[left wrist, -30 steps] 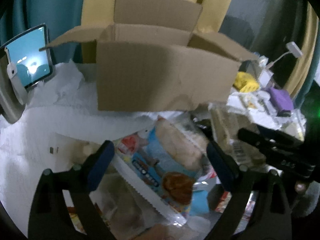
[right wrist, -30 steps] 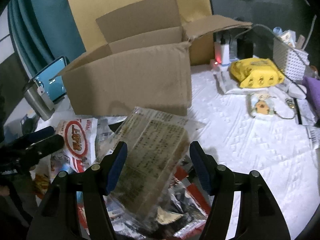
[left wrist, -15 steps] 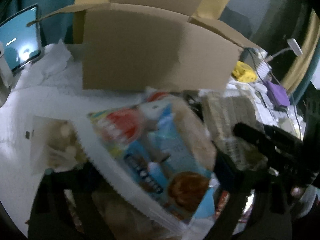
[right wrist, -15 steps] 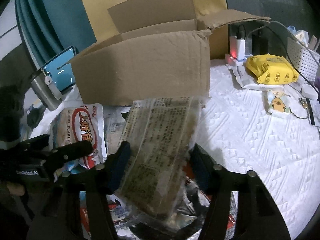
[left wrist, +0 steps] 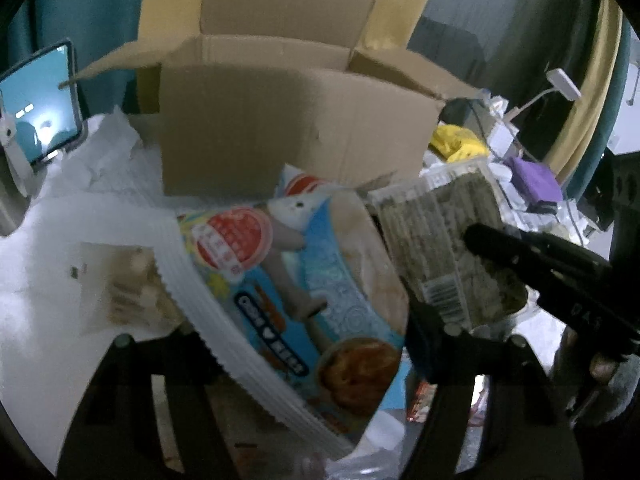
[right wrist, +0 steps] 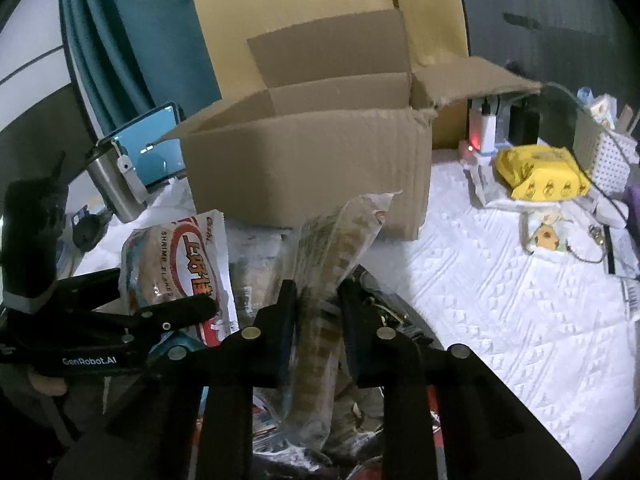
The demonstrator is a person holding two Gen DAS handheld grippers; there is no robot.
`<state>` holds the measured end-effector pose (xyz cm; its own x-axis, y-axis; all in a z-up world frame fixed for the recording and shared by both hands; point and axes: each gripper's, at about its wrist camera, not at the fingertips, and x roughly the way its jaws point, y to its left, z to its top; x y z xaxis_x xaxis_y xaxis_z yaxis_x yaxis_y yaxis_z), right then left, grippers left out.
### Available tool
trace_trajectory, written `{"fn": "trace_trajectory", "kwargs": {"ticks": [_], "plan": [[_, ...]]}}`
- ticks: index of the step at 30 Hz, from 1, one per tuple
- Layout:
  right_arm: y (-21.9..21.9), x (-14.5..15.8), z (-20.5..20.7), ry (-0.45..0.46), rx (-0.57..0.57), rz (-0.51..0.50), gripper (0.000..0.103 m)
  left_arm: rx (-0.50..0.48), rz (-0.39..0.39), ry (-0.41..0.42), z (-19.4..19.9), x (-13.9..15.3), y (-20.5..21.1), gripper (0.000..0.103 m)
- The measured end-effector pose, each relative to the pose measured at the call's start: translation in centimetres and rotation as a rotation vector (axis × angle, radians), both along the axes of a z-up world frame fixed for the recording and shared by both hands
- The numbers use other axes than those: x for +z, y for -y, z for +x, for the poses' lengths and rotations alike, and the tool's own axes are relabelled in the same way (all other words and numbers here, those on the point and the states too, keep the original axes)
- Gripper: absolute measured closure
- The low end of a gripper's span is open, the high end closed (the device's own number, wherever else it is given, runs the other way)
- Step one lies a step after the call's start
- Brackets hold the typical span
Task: Organize snacks
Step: 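Lift the blue-printed bag with the left tool while the right tool lifts the cracker pack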
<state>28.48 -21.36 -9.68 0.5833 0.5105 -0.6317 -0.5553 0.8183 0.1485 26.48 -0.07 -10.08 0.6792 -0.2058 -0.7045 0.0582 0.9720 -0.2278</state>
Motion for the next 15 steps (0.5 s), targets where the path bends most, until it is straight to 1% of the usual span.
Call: {"fn": "trace_trajectory", "kwargs": {"ticks": [9, 15], "plan": [[0.7, 2.9, -2.0, 0.073, -0.014, 0.005, 0.082, -0.016, 0.019, 0.101, -2.4, 3.6, 0.1, 0.032], [1.2, 5.0, -3.3, 0.129, -0.02, 0.011, 0.082, -0.033, 0.026, 0.153, -3.4, 5.8, 0.3, 0.032]]}}
